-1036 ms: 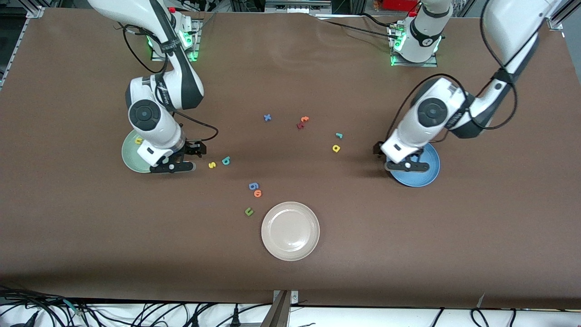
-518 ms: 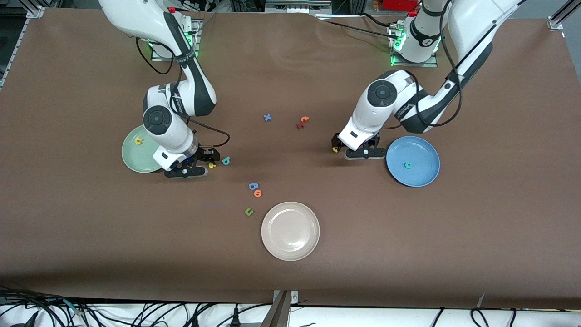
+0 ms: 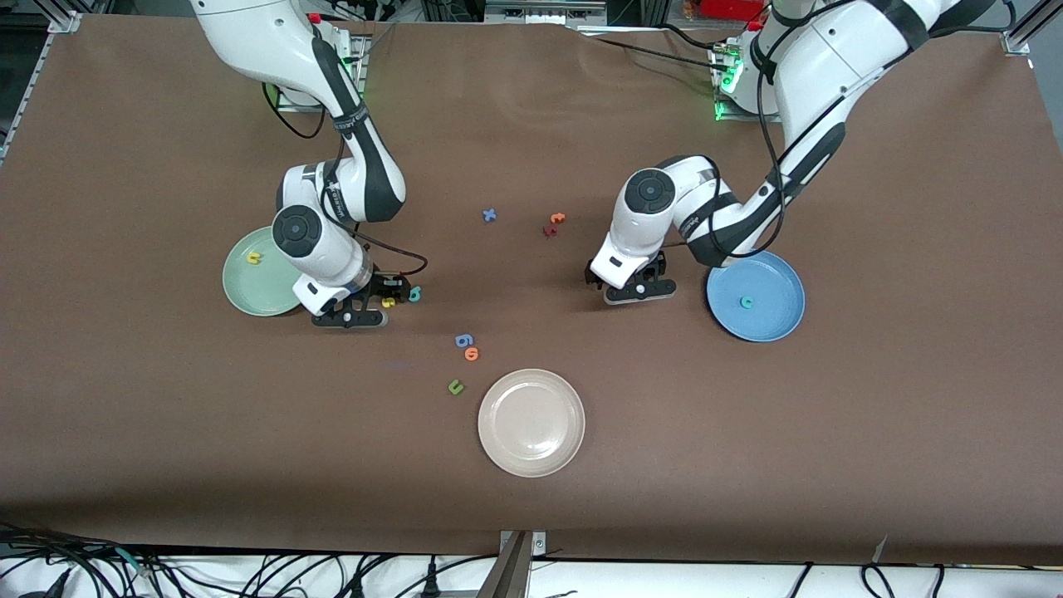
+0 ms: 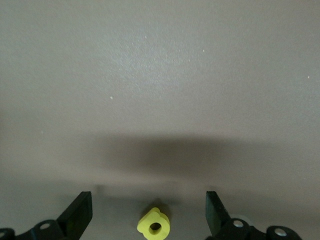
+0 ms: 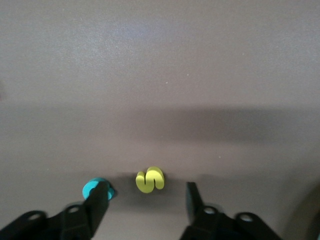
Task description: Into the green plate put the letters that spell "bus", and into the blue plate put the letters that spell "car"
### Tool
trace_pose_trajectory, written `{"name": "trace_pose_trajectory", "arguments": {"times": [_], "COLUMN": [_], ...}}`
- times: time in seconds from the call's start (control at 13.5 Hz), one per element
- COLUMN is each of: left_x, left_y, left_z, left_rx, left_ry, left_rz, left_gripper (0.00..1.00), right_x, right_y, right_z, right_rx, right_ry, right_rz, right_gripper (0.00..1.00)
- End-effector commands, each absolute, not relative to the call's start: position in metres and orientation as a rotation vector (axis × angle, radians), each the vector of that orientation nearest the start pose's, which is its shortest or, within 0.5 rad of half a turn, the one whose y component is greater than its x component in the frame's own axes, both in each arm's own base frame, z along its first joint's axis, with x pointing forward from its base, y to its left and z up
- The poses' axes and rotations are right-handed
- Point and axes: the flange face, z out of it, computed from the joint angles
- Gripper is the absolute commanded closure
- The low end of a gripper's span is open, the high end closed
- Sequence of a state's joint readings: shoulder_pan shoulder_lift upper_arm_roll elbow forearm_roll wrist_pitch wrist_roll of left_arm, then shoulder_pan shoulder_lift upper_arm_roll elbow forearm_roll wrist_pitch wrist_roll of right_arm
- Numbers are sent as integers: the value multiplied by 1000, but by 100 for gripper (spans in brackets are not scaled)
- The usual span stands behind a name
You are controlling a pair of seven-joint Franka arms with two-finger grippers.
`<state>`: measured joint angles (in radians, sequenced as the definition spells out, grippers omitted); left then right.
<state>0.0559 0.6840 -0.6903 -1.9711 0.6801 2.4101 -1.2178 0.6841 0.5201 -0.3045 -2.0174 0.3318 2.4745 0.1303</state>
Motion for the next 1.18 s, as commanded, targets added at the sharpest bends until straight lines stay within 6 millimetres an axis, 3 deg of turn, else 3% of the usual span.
{"name": "trace_pose_trajectory", "arguments": {"times": [0.0, 0.22, 0.52, 0.89, 1.11], "left_x": [498, 489, 492, 520, 522], "left_y": [-352, -363, -362, -364, -362], "left_z": [185, 184, 185, 196, 196], "left_rx": [-3088, -3073, -3064, -3092, -3091], "left_ry": [-321, -418, -539, -602, -611], "left_rz": [-96, -115, -108, -133, -135], "left_gripper": [1, 2, 2, 2, 2], "right_x": [563, 563, 561, 559, 559], "right_y": [223, 223, 225, 226, 226], "right_z": [194, 186, 180, 176, 176], "right_rx": [-3081, -3089, -3095, -3098, -3098], "right_ry": [-85, -81, -83, -84, -91], "right_rz": [36, 14, 21, 32, 32], "right_gripper": [38, 38, 39, 47, 52]}}
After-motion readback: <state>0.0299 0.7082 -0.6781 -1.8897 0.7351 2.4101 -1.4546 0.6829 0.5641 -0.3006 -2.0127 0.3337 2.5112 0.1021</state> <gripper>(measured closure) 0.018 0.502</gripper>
